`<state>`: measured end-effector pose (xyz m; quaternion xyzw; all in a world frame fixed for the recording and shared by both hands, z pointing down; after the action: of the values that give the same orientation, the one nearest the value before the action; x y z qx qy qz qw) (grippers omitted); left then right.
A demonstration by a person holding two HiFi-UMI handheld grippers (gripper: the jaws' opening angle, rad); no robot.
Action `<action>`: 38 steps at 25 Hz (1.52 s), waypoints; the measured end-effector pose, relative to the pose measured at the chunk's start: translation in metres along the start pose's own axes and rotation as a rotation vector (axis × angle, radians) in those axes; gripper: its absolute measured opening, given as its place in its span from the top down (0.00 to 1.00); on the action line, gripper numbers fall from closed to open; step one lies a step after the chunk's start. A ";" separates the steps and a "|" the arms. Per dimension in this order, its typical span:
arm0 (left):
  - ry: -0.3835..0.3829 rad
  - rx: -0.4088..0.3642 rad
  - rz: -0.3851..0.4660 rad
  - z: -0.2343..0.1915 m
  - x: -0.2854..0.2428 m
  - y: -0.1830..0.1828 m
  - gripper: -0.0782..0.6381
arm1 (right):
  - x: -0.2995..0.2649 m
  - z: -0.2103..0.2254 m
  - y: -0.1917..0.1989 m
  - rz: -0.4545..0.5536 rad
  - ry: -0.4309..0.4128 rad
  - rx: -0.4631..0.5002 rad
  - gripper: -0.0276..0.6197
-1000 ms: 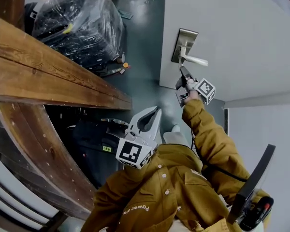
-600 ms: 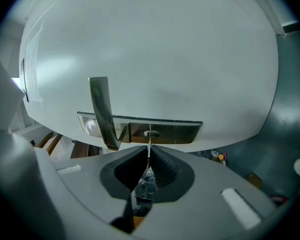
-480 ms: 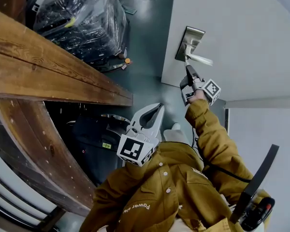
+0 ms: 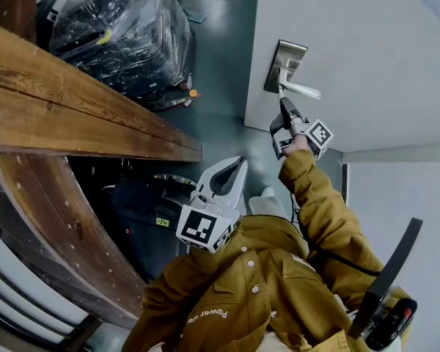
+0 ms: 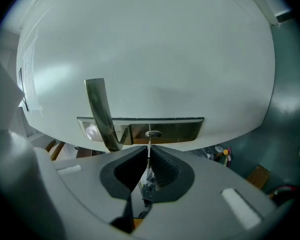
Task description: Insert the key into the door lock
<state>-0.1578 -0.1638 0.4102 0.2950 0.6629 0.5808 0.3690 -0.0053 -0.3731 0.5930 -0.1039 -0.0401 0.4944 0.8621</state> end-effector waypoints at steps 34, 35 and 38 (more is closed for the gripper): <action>0.009 -0.003 -0.020 -0.001 -0.012 0.006 0.89 | -0.065 0.010 -0.022 0.114 -0.115 -0.092 0.58; 0.010 0.000 -0.018 -0.002 -0.013 0.006 0.89 | -0.061 0.015 -0.021 0.106 -0.095 -0.074 0.58; 0.017 0.014 -0.009 -0.003 -0.017 0.009 0.89 | -0.039 0.022 -0.010 0.042 -0.062 -0.005 0.53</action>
<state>-0.1508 -0.1783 0.4215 0.2899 0.6714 0.5769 0.3638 -0.0205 -0.4087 0.6182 -0.0915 -0.0661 0.5153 0.8496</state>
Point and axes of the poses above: the fingertips, and each gripper's own axes: x backward along the fingers, z to its right, y out of its underside, the point moved 4 cm from there along x, backward along the fingers, and after that the axes turned 11 degrees about -x, right-handed, at the moved point
